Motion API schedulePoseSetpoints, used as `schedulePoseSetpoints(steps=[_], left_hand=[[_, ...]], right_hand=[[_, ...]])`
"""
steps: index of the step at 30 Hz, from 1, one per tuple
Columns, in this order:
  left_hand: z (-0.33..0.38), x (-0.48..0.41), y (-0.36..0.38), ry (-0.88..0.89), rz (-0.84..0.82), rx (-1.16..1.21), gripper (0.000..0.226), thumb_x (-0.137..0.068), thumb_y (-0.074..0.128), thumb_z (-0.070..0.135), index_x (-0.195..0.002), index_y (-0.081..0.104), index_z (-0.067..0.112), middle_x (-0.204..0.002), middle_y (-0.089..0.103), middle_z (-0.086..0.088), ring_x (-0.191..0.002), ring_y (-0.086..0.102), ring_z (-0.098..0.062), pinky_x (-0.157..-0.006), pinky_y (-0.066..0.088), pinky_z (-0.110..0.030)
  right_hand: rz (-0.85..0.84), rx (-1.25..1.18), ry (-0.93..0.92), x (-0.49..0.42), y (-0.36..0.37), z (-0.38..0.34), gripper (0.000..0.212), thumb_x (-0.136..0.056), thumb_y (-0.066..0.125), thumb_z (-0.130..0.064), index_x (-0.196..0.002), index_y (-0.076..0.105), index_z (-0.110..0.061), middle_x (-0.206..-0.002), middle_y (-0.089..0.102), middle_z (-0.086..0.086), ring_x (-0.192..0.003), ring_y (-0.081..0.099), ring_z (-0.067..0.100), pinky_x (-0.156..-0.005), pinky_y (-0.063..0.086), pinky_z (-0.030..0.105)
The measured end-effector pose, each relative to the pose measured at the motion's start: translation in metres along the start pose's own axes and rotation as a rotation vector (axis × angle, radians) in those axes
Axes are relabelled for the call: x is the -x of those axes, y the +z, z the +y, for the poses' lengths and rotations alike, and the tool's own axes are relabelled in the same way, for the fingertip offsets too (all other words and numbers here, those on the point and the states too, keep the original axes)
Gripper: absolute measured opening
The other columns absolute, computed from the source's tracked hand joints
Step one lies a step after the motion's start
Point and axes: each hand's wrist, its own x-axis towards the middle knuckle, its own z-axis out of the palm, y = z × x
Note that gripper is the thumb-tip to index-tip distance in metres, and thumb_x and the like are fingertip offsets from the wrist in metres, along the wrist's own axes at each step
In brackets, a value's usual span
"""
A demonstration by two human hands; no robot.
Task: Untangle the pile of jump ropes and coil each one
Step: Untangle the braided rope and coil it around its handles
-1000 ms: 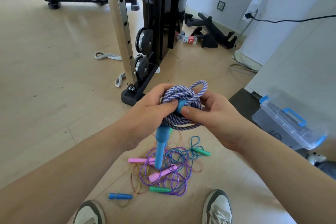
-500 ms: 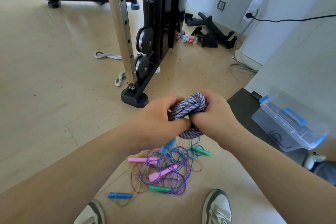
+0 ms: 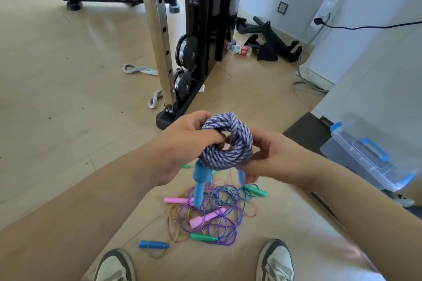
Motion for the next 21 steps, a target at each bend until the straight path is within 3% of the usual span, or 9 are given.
schedulePoseSetpoints(steps=[3,7,10,13,17,19,21], left_hand=[[0.001,0.0,-0.001,-0.029,-0.044,0.064,0.028,-0.082,0.071,0.0,-0.108,0.069,0.011,-0.089,0.069,-0.009,-0.083,0.063,-0.02,-0.086,0.047,-0.036],[0.002,-0.001,-0.002,0.005,-0.066,0.204,0.044,-0.072,0.074,0.007,-0.115,0.07,0.005,-0.093,0.072,-0.009,-0.087,0.066,-0.022,-0.091,0.05,-0.038],[0.005,0.0,0.0,0.043,-0.025,0.223,0.037,-0.077,0.076,0.002,-0.114,0.072,0.006,-0.091,0.072,-0.01,-0.086,0.065,-0.024,-0.089,0.05,-0.04],[0.008,-0.001,0.0,0.084,0.055,0.208,0.023,-0.09,0.071,0.003,-0.113,0.073,0.007,-0.086,0.07,-0.009,-0.082,0.065,-0.02,-0.084,0.052,-0.037],[0.006,-0.004,-0.002,0.132,0.111,0.073,0.017,-0.098,0.066,0.019,-0.113,0.072,0.012,-0.078,0.069,-0.005,-0.075,0.064,-0.017,-0.071,0.054,-0.03],[0.004,-0.007,-0.002,0.132,0.106,0.0,0.016,-0.101,0.062,0.023,-0.111,0.071,0.015,-0.076,0.068,-0.001,-0.07,0.061,-0.015,-0.066,0.053,-0.025],[0.003,-0.013,0.002,0.117,0.1,-0.027,0.015,-0.102,0.059,0.026,-0.107,0.07,0.017,-0.075,0.067,0.003,-0.065,0.06,-0.011,-0.062,0.05,-0.022]], right_hand=[[0.075,0.237,0.089,0.0,-0.005,0.0,0.042,-0.091,0.056,0.004,-0.117,0.07,-0.027,-0.063,0.067,-0.031,-0.049,0.064,0.014,-0.051,0.044,0.011],[0.271,0.254,0.159,-0.004,-0.013,0.013,0.016,-0.094,0.062,-0.014,-0.104,0.072,-0.023,-0.046,0.062,-0.015,-0.04,0.055,0.009,-0.044,0.037,0.009],[0.344,0.262,0.201,-0.009,-0.01,0.021,0.008,-0.094,0.064,-0.02,-0.097,0.071,-0.024,-0.045,0.061,-0.016,-0.042,0.056,0.011,-0.043,0.039,0.011],[0.373,0.236,0.177,-0.014,-0.006,0.023,0.011,-0.095,0.064,-0.018,-0.098,0.07,-0.026,-0.049,0.061,-0.025,-0.044,0.058,0.009,-0.046,0.046,0.015],[0.227,0.155,0.122,-0.015,-0.002,0.019,0.019,-0.092,0.068,-0.016,-0.107,0.071,-0.026,-0.067,0.068,-0.023,-0.053,0.066,0.014,-0.057,0.051,0.02],[0.116,0.033,0.09,-0.014,-0.006,0.015,0.035,-0.084,0.072,-0.01,-0.116,0.07,-0.024,-0.09,0.075,-0.014,-0.066,0.068,0.019,-0.068,0.057,0.033],[0.031,-0.143,0.057,-0.016,-0.012,0.016,0.06,-0.072,0.07,0.001,-0.128,0.064,-0.02,-0.116,0.073,-0.001,-0.086,0.067,0.031,-0.08,0.055,0.053]])
